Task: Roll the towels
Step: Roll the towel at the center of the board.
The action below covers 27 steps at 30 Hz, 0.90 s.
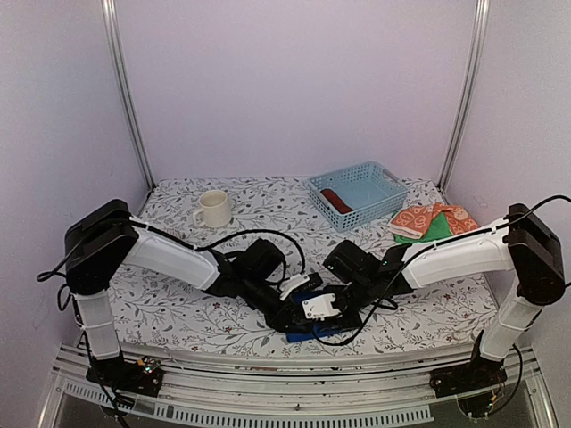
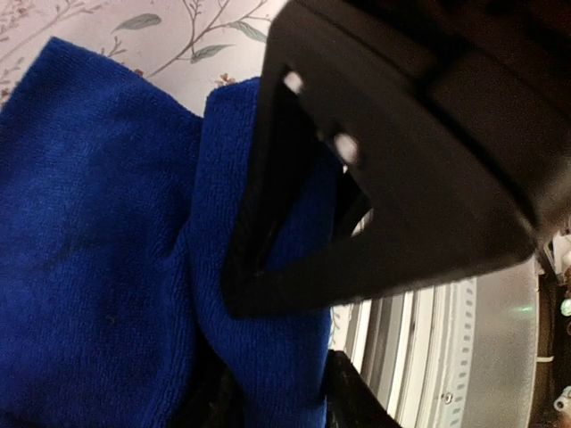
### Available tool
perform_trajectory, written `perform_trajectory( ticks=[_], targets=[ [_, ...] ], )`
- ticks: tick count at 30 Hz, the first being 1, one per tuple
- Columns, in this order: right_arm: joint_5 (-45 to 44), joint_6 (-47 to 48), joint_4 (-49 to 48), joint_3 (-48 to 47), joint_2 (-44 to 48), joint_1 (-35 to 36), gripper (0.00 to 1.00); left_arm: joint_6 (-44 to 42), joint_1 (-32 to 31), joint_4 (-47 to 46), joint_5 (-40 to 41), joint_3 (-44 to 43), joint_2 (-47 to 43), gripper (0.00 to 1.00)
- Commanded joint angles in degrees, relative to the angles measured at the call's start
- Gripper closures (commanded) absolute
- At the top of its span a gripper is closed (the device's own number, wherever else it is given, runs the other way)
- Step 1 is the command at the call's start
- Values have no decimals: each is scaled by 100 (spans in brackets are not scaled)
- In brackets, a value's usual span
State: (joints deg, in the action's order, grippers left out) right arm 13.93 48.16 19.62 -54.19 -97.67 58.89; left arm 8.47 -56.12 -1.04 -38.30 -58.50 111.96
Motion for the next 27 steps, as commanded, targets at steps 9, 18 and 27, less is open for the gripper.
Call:
perform_trajectory(
  ticks=[9, 18, 27],
  targets=[
    [2268, -611, 1500, -458, -645, -829, 87, 23, -310, -881, 3638, 2256, -2998, 45],
    [3748, -350, 2958, -1697, -2291, -1754, 87, -1549, -1922, -1193, 5519, 2383, -3183, 50],
    [3781, -212, 3559, -2167, -2637, -1793, 86, -2623, -2216, -676, 5740, 1268, -1722, 41]
  ],
)
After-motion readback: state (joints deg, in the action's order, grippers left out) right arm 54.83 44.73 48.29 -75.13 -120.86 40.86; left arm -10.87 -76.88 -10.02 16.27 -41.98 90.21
